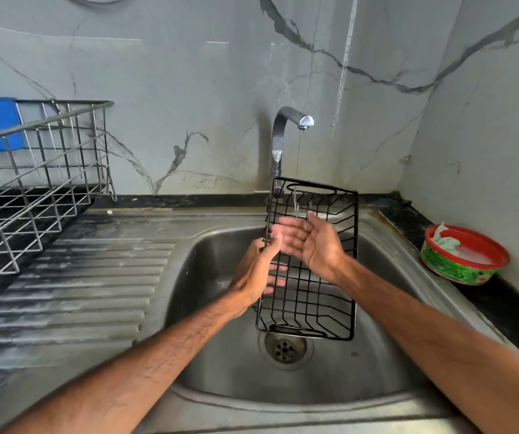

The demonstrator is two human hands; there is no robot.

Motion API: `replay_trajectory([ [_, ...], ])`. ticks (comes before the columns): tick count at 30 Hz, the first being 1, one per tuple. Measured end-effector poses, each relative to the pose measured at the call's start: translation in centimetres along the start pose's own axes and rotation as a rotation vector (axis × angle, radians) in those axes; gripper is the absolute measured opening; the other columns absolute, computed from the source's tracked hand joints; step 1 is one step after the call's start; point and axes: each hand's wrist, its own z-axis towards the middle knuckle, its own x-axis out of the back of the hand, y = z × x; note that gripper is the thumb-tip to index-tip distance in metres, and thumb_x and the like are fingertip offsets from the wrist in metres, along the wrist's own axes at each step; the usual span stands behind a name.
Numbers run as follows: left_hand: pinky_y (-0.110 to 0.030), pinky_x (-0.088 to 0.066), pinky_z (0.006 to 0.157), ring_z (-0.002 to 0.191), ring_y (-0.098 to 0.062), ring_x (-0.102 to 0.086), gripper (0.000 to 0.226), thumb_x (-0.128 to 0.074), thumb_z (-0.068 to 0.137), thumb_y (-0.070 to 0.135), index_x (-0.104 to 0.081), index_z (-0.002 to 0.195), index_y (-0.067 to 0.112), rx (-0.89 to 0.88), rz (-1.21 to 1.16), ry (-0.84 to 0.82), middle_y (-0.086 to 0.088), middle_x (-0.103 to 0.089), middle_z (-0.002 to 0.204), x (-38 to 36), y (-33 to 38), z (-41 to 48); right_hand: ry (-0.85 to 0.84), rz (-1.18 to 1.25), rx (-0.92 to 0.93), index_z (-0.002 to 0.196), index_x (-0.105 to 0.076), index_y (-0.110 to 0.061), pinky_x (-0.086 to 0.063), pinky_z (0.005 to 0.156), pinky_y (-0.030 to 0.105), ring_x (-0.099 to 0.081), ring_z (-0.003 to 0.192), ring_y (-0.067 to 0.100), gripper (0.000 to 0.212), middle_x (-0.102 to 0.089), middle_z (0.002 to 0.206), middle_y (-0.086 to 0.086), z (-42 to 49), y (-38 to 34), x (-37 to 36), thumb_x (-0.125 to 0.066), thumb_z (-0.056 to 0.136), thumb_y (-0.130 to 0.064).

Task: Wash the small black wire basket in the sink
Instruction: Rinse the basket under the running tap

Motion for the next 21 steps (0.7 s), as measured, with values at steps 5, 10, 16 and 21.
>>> replay_trajectory([
  [5,-0.041,-0.063,0.076,0.091,-0.019,-0.077,0.083,-0.045,0.084,0.087,-0.055,0.134,0.021,-0.063,0.017,0.075,0.0,-0.076,0.108,0.5,0.1,0.0,-0.104,-0.13,-0.238,0.115,-0.069,-0.005,-0.057,0.091,0.046,-0.073,0.1,0.031,0.075,-0.074,0.112,0.019,-0.7,1.4,0.0,-0.013,0.108,-0.054],
  [10,-0.032,-0.05,0.081,0.102,-0.002,-0.059,0.062,-0.045,0.098,0.069,-0.05,0.14,0.023,-0.078,-0.038,0.128,0.008,-0.06,0.123,0.6,0.4,-0.1,-0.152,-0.605,-0.412,0.109,-0.07,0.002,-0.057,0.082,0.039,-0.075,0.097,0.034,0.096,-0.075,0.104,0.022,-2.0,1.6,0.6,-0.004,0.101,-0.067],
  [16,-0.047,-0.065,0.083,0.103,-0.026,-0.075,0.057,-0.05,0.1,0.065,-0.05,0.139,0.022,-0.097,-0.124,0.109,-0.002,-0.068,0.125,-0.1,0.8,-0.5,0.143,-0.31,0.029,0.113,-0.068,-0.001,-0.061,0.082,0.041,-0.077,0.087,0.031,0.069,-0.077,0.099,0.018,-0.5,-1.2,-0.9,-0.022,0.108,-0.053],
  [21,-0.035,-0.062,0.084,0.099,-0.015,-0.075,0.07,-0.053,0.097,0.07,-0.055,0.14,0.014,-0.134,-0.049,0.122,-0.002,-0.072,0.128,0.3,0.6,-0.1,-0.114,-0.156,-0.216,0.11,-0.07,-0.006,-0.058,0.087,0.044,-0.074,0.097,0.03,0.068,-0.074,0.108,0.018,-1.3,1.3,-0.7,-0.017,0.108,-0.05],
])
